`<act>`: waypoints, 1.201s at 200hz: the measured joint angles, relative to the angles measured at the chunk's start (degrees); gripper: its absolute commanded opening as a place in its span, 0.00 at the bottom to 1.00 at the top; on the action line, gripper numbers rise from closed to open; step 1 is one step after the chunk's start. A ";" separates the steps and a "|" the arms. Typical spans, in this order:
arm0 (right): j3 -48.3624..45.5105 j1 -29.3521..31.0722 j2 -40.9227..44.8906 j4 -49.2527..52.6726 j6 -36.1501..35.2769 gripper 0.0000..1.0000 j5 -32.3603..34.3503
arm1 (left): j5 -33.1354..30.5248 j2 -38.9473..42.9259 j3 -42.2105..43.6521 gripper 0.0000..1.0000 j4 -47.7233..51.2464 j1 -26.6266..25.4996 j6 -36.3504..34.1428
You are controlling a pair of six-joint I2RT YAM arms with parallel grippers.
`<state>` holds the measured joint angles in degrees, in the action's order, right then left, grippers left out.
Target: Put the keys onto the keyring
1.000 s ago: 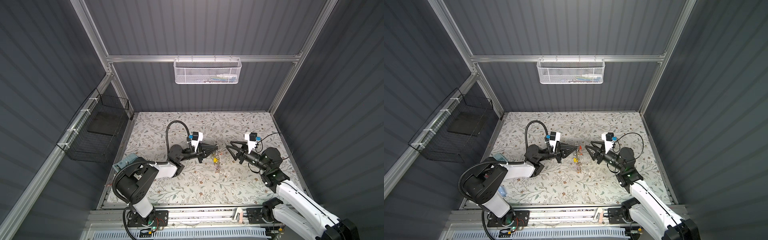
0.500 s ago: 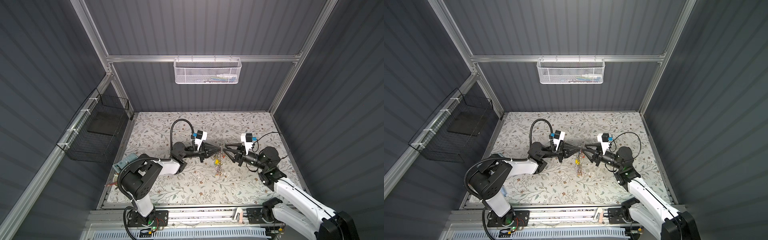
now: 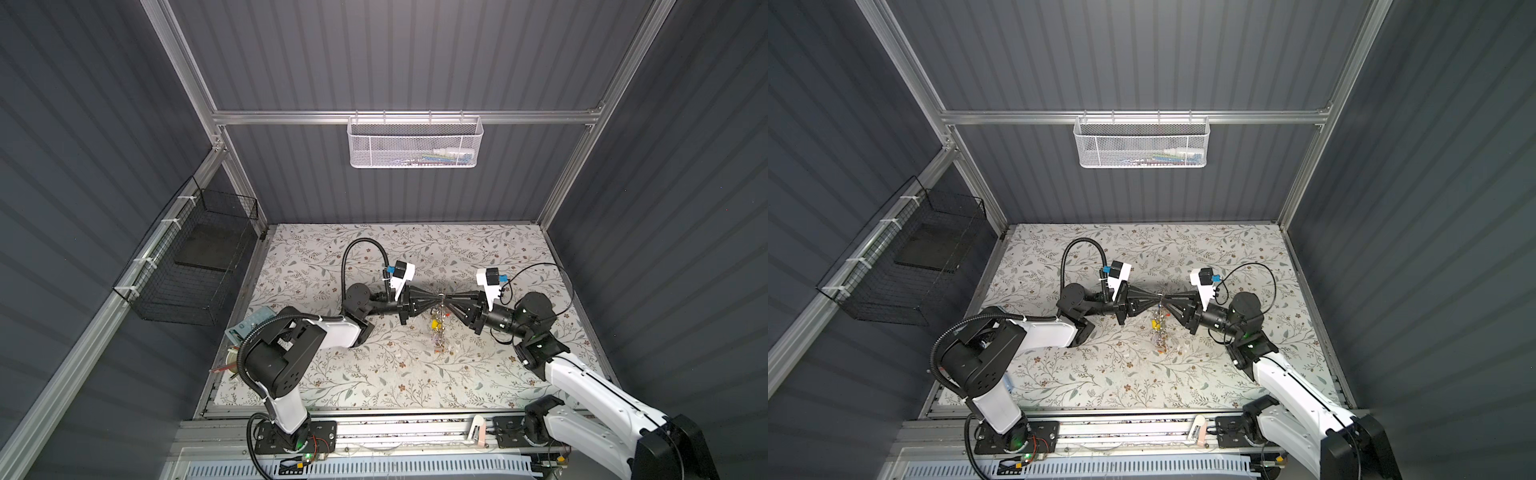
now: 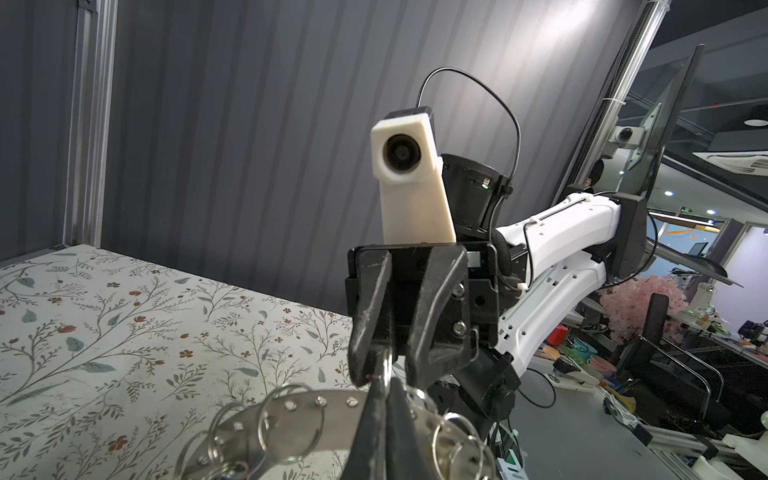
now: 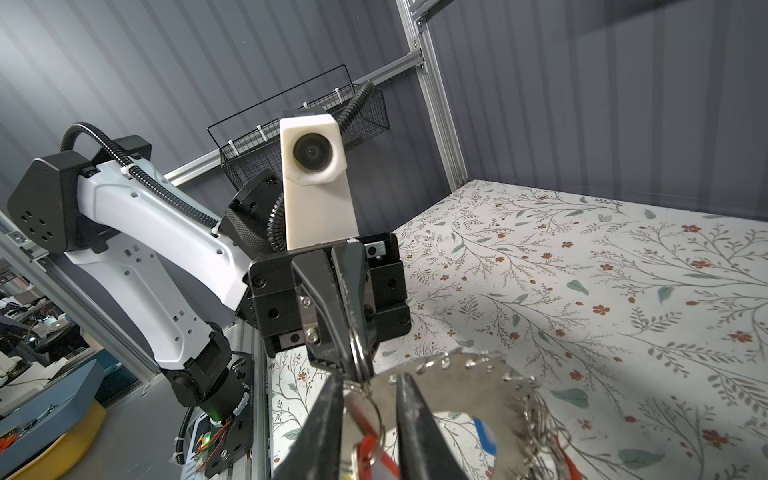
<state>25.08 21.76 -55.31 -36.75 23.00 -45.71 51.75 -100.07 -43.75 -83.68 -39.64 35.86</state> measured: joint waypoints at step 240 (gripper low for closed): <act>0.76 0.81 -1.14 5.07 -1.57 0.00 0.46 | 0.83 -0.79 -0.13 0.33 0.33 3.10 0.31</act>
<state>25.85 22.57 -56.45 -31.68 21.43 -45.25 52.58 -100.86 -43.88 -83.35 -36.53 36.16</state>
